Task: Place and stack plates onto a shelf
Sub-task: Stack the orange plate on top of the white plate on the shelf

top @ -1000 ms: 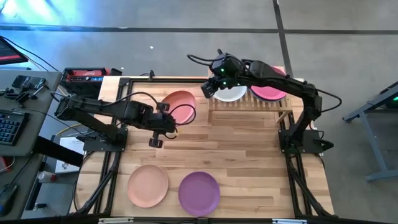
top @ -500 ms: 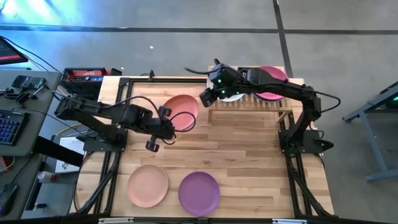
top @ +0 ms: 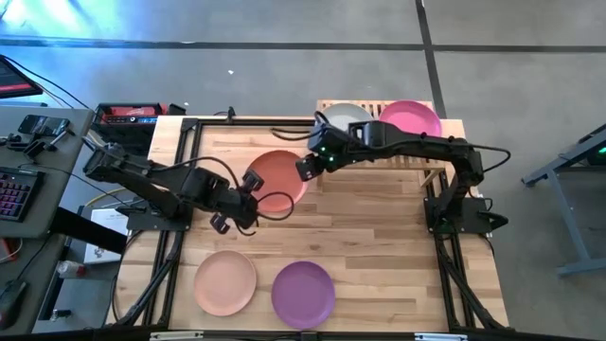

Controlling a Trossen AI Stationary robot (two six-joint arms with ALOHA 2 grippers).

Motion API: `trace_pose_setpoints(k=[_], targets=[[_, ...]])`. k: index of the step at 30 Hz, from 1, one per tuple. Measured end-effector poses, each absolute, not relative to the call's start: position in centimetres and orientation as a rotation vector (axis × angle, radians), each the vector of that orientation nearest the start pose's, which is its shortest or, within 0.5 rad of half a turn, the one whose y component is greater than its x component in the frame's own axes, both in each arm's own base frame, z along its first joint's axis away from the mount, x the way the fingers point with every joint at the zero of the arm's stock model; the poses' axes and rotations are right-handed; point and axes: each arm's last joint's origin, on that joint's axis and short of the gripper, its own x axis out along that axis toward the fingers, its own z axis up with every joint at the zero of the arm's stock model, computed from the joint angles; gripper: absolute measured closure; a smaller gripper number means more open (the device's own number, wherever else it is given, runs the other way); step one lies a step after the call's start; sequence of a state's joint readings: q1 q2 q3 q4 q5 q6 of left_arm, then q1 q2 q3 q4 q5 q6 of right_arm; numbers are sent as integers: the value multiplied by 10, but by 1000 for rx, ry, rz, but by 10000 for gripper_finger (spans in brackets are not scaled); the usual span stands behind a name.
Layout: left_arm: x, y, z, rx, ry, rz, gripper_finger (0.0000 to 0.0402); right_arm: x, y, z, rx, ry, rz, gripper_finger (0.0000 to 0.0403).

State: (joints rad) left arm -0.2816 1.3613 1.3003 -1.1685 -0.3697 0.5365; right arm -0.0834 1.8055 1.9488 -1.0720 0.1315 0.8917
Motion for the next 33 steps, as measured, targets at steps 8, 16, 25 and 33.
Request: trace_pose_setpoints(k=[8, 16, 25, 33], targets=[[236, -65, 318, 1019, 1166, -266, 401, 378, -20, 367, 830, 796, -645, 265], [234, -69, 319, 1060, 1161, -241, 401, 382, -17, 357, 838, 819, -709, 265], [234, -69, 319, 1057, 1161, -239, 401, 385, -16, 353, 853, 839, -689, 326], [235, -70, 319, 1034, 1154, -221, 401, 385, -16, 353, 877, 831, -701, 387]])
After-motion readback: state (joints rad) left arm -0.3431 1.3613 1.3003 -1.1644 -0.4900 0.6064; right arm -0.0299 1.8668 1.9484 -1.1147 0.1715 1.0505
